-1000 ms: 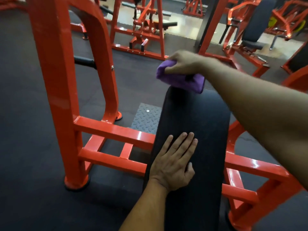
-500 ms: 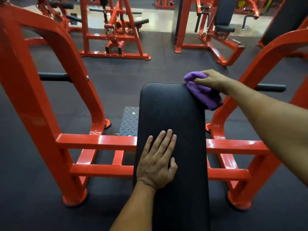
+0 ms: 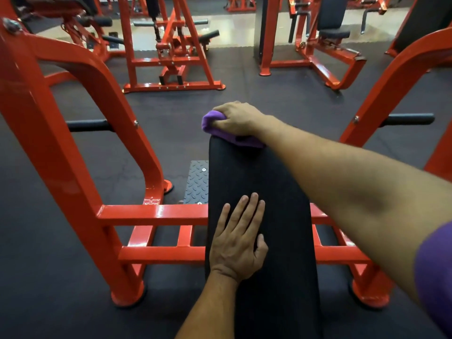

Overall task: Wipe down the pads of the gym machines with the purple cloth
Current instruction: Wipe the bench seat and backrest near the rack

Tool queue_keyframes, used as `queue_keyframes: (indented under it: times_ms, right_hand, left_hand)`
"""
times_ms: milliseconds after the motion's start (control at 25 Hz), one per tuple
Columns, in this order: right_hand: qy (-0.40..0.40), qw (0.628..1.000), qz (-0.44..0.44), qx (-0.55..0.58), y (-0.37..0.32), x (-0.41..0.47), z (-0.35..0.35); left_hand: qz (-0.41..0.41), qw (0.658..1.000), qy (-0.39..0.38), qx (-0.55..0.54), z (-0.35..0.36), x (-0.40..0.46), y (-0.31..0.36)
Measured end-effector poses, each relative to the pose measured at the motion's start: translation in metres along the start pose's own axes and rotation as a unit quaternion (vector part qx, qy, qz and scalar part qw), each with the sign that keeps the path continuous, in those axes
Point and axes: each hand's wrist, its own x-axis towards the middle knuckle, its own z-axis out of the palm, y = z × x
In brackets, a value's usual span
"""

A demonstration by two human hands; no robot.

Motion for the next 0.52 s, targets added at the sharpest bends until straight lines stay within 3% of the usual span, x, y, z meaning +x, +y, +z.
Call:
queue_keyframes:
  times_ms: [280, 400, 520]
  right_hand:
    - [0.080, 0.992, 0.095, 0.027, 0.085, -0.078, -0.028]
    - [0.071, 0.992, 0.104, 0.009, 0.064, -0.047, -0.025]
    - [0.086, 0.995, 0.046, -0.037, 0.018, -0.011, 0.006]
  left_hand:
    - [0.008, 1.000, 0.015, 0.000, 0.004, 0.000, 0.001]
    - [0.002, 1.000, 0.017, 0.002, 0.004, 0.003, -0.004]
    - [-0.001, 1.000, 0.012, 0.002, 0.005, 0.002, -0.004]
